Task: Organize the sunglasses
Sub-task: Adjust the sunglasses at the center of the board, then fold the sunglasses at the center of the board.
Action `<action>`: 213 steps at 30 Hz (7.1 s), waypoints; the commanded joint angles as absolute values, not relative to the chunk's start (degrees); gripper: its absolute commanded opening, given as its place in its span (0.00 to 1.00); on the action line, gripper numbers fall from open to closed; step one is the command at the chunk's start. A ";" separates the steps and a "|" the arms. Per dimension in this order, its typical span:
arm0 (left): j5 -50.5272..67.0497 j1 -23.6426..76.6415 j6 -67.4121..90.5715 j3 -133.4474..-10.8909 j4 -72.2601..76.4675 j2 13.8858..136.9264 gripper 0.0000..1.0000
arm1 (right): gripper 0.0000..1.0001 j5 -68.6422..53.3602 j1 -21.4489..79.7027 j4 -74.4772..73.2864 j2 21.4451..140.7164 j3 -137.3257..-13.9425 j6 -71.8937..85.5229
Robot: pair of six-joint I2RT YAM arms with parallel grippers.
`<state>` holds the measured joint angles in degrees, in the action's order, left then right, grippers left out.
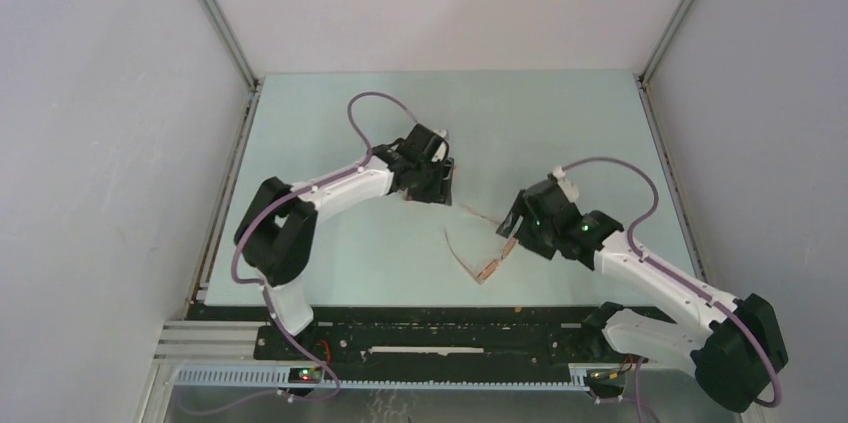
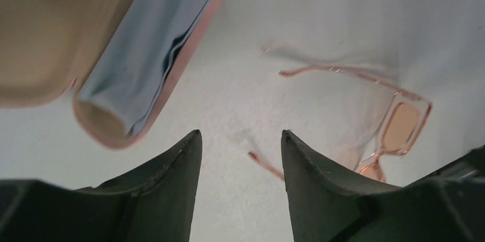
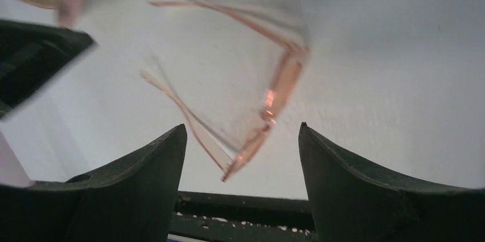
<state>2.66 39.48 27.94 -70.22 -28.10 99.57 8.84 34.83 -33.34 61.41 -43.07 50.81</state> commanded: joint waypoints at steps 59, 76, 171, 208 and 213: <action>26.03 42.57 24.68 -85.50 -23.37 109.81 0.35 | 0.20 11.87 44.03 -24.96 77.86 -34.72 72.16; 23.23 43.29 25.10 -80.62 -25.49 108.31 0.00 | 0.20 13.03 43.75 -27.79 78.94 -38.07 72.22; 12.75 46.86 41.84 -68.12 -19.17 101.43 0.04 | 0.17 14.36 47.66 -29.25 85.41 -46.41 61.12; 18.03 43.89 41.31 -59.23 -13.40 91.94 0.08 | 0.75 16.56 49.05 -34.40 82.63 -50.16 61.35; 16.33 40.78 40.32 -55.93 -14.94 86.83 0.08 | 0.77 19.67 50.18 -39.95 89.79 -55.81 63.71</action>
<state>18.26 43.22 42.46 -59.05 -14.04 92.38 15.11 48.73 -35.03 85.17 -51.29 61.08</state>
